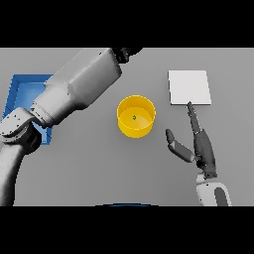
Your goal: Pick up the red beaker and tilt it to pour out 1 green nut into yellow bowl. Pick up the yellow bowl and place it on the metallic measuring scale.
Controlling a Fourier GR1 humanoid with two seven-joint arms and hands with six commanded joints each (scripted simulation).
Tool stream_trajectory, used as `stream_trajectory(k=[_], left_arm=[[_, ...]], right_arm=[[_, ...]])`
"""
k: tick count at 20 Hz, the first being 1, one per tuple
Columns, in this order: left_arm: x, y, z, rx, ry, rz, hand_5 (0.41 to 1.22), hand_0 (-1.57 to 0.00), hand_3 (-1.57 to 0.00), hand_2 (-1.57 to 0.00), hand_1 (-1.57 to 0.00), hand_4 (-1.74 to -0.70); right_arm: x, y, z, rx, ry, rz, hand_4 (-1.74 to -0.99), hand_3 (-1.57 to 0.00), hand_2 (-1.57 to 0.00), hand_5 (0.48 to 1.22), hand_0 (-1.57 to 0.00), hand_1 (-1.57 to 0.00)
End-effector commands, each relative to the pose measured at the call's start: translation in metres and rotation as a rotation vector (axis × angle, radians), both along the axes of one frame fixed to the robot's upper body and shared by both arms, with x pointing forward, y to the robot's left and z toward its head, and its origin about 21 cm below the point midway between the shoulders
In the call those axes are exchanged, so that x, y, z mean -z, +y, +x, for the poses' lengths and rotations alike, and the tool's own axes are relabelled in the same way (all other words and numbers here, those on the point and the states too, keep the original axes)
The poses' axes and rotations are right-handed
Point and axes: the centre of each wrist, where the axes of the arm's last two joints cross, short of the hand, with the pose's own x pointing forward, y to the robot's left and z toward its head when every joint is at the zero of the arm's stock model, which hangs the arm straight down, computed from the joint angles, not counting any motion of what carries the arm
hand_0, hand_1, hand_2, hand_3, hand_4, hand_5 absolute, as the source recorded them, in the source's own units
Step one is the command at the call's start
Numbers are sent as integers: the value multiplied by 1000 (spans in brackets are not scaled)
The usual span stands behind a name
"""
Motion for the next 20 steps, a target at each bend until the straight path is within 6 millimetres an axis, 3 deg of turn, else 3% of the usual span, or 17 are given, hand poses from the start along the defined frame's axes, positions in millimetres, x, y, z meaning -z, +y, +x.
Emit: stream_trajectory(k=[1, 4, 6, 10, 15, 17, 20], left_arm=[[-15, 9, 7, -7, 11, -72, 1221, -1571, -1132, -1571, -1571, -1731], [-55, 44, 25, -166, 40, -293, 1221, -1571, -1346, -1571, -1571, -1731], [-70, 72, 33, -272, 49, -483, 1221, -1571, -1427, -1571, -1571, -1735], [-78, 150, 45, -476, 21, -863, 1221, -1571, -1454, -1571, -1571, -1738], [-39, 247, 41, -720, -49, -1237, 1221, -1571, -1412, -1571, -1571, -1740], [-27, 269, 35, -810, -76, -1390, 1221, -1571, -1426, -1571, -1571, -1740], [12, 296, 22, -899, -81, -1576, 1221, -1571, -1459, -1571, -1571, -1741]], right_arm=[[-2, -2, -1, -4, -13, 1, -1018, 1, 1, 680, 1, 1], [-1, -1, -1, -10, -23, 18, -996, 1, 1, 681, 1, 1], [-2, 1, 4, -6, -16, 15, -990, 1, 1, 672, 1, 1], [1, 3, 4, -13, -13, 54, -1004, 1, 1, 668, 1, 1], [1, 7, 5, -17, -2, 50, -1034, 1, 1, 655, 1, 1], [3, 6, 4, -22, 0, 45, -1050, 1, 1, 653, 1, 1], [4, 0, 2, -14, 0, 25, -1048, 1, 1, 652, 1, 1]])
